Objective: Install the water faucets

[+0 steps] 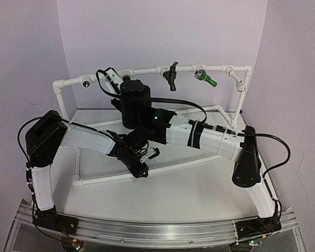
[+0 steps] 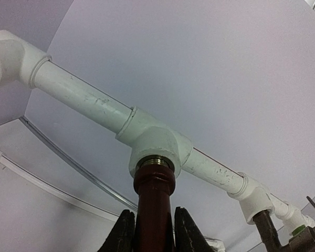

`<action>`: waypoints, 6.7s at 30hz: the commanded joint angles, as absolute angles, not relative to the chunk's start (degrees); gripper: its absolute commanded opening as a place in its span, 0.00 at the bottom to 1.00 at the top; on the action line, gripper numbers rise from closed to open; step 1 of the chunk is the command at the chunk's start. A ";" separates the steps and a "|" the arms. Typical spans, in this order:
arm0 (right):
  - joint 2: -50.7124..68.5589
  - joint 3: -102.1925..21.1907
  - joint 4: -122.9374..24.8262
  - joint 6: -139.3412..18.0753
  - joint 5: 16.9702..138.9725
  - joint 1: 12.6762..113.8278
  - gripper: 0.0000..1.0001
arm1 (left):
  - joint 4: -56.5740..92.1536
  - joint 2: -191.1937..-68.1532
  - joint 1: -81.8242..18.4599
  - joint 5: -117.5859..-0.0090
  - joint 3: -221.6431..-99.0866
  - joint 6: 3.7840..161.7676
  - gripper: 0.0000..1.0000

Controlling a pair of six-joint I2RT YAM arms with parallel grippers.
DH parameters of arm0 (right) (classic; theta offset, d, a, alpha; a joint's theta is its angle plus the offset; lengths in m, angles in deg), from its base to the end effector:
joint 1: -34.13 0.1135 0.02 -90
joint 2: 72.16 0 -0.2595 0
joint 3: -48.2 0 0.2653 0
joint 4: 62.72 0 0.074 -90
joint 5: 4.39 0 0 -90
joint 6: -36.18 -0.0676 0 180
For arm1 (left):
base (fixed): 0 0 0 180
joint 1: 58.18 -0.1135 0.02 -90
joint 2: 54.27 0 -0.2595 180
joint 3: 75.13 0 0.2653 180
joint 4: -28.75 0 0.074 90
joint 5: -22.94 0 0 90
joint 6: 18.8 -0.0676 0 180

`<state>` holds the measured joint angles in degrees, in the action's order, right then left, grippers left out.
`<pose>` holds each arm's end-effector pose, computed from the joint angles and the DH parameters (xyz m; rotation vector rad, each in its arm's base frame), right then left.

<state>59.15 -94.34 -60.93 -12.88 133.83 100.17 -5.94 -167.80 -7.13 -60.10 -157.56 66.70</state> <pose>0.2771 0.4995 0.3796 -0.6344 1.3211 -0.2338 0.2505 -0.3229 0.0857 1.3251 2.4382 -0.3902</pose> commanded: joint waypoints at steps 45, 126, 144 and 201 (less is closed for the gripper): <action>51.68 -90.89 -64.07 -72.32 110.98 93.29 0.00 | -1.72 -175.74 -6.58 -54.83 -155.20 75.37 0.00; 51.29 -73.19 -95.93 -122.11 111.41 91.93 0.22 | -2.96 -176.88 -6.41 -56.66 -155.89 75.06 0.00; 46.33 -67.82 -88.06 -117.07 110.58 94.81 0.87 | -3.21 -176.93 -6.41 -56.87 -155.86 74.89 0.00; 40.50 -69.73 -62.87 52.27 128.41 104.70 0.90 | -4.35 -180.10 -6.48 -55.21 -157.19 74.01 0.00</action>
<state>37.47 -65.93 -59.97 44.85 129.49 106.80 -5.61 -170.17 -6.85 -58.50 -160.25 65.63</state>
